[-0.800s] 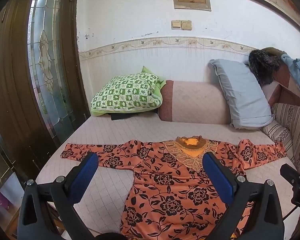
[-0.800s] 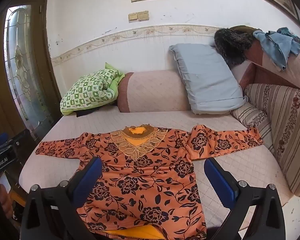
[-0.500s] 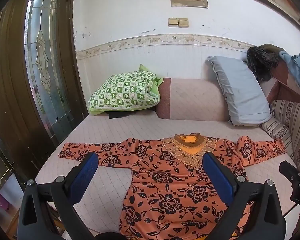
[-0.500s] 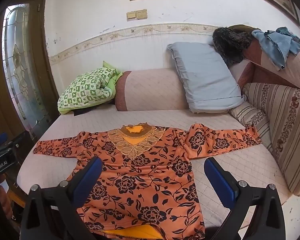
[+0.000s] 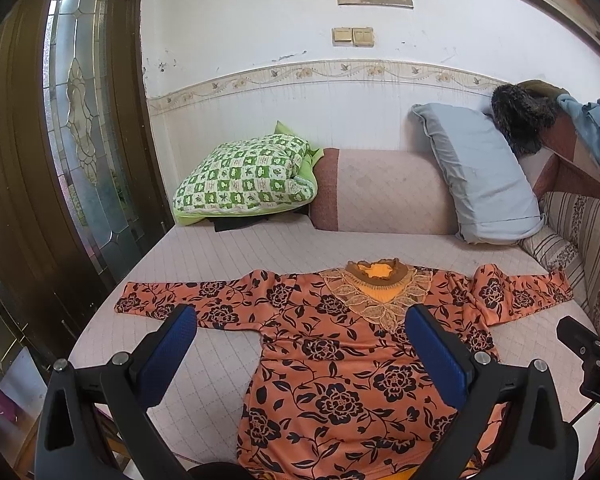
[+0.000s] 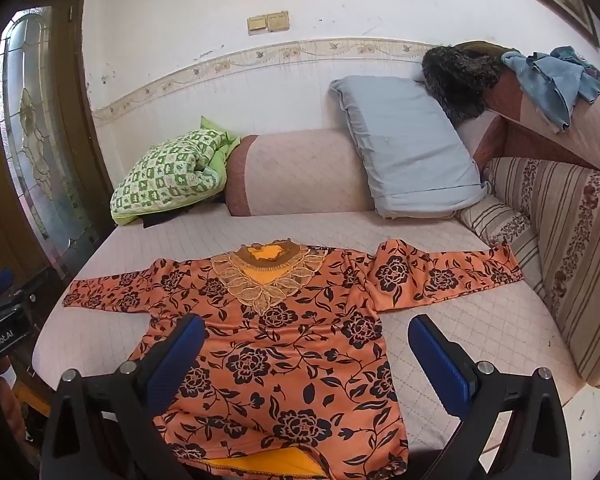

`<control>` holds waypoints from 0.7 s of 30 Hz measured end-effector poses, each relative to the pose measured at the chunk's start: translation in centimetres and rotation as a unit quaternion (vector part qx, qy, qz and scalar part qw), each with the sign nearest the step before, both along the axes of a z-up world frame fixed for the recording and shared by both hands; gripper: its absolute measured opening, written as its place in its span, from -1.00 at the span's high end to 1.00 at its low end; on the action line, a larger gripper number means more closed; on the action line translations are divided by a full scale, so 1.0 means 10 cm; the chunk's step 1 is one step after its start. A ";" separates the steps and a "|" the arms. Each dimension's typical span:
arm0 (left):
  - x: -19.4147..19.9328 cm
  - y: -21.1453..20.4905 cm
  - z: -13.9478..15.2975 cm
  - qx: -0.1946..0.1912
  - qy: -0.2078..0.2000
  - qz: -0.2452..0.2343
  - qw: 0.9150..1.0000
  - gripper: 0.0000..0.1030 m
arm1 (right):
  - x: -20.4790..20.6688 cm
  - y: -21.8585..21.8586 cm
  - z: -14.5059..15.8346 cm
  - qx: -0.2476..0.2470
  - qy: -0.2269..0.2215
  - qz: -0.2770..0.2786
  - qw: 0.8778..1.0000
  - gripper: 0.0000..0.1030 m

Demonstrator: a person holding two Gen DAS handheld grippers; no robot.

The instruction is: Fold small clothes

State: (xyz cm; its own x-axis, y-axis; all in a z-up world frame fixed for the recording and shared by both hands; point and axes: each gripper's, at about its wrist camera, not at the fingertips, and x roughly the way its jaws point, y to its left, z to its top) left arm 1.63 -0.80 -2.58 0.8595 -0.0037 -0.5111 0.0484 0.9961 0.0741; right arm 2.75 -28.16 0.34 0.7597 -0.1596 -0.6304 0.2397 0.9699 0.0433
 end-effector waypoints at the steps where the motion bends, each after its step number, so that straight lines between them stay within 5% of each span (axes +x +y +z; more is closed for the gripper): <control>1: 0.01 0.00 0.00 0.000 0.001 0.000 1.000 -1.00 | 0.01 0.00 -0.01 0.001 0.002 0.000 1.000 -0.99; 21: 0.06 -0.08 -0.03 0.004 0.011 -0.008 1.000 -1.00 | 0.04 -0.05 -0.06 0.009 0.007 -0.005 1.000 -0.99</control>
State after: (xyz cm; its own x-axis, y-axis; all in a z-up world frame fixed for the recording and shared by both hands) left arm 2.23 -1.62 -2.87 0.8475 -0.0126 -0.5306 0.0655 0.9946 0.0810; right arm 3.18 -28.64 -0.29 0.7485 -0.1568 -0.6444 0.2510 0.9663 0.0563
